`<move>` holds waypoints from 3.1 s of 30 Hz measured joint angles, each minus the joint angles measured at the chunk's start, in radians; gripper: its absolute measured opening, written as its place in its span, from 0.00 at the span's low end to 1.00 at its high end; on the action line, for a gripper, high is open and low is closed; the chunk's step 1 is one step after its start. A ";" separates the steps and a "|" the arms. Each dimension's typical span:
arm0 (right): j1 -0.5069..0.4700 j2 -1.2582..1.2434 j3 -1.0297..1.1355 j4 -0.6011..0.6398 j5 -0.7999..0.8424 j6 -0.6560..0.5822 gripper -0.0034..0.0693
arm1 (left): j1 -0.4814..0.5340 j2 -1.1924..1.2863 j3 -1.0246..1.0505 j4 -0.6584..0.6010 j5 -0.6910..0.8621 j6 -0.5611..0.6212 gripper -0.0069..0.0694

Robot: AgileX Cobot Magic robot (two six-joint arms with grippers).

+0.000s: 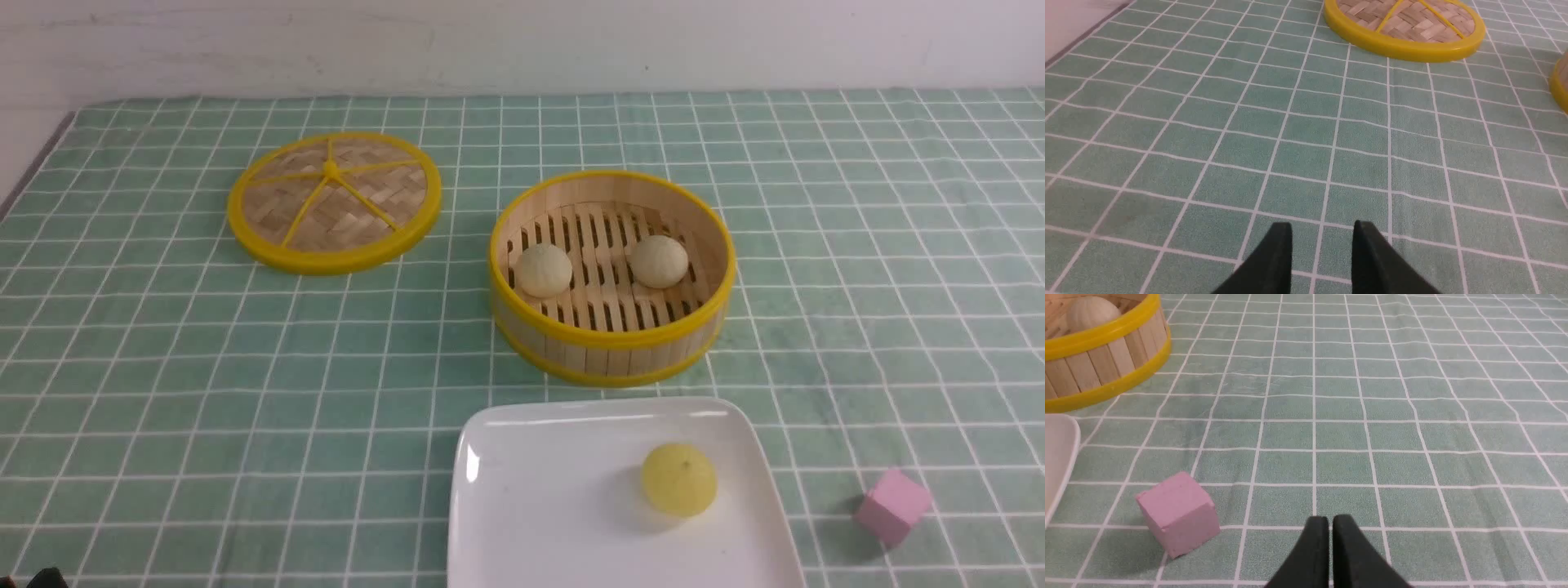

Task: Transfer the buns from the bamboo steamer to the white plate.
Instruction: 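Reach toward a bun in the bamboo steamer with the right gripper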

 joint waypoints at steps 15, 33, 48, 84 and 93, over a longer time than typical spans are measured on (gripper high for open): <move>0.000 0.000 0.000 0.000 0.000 0.000 0.10 | 0.000 0.000 0.000 0.000 0.000 0.000 0.41; 0.000 0.000 0.000 0.000 0.000 0.000 0.10 | 0.000 0.000 -0.001 0.000 0.000 0.000 0.41; 0.000 0.000 0.000 -0.001 0.000 0.000 0.10 | 0.000 0.000 -0.001 0.000 0.000 0.000 0.41; 0.000 0.735 -0.639 0.558 0.534 -0.169 0.06 | 0.000 0.559 -0.507 -0.439 0.459 -0.080 0.09; 0.085 1.219 -0.819 0.951 0.755 -0.610 0.05 | 0.000 0.911 -0.671 -0.551 0.583 0.199 0.09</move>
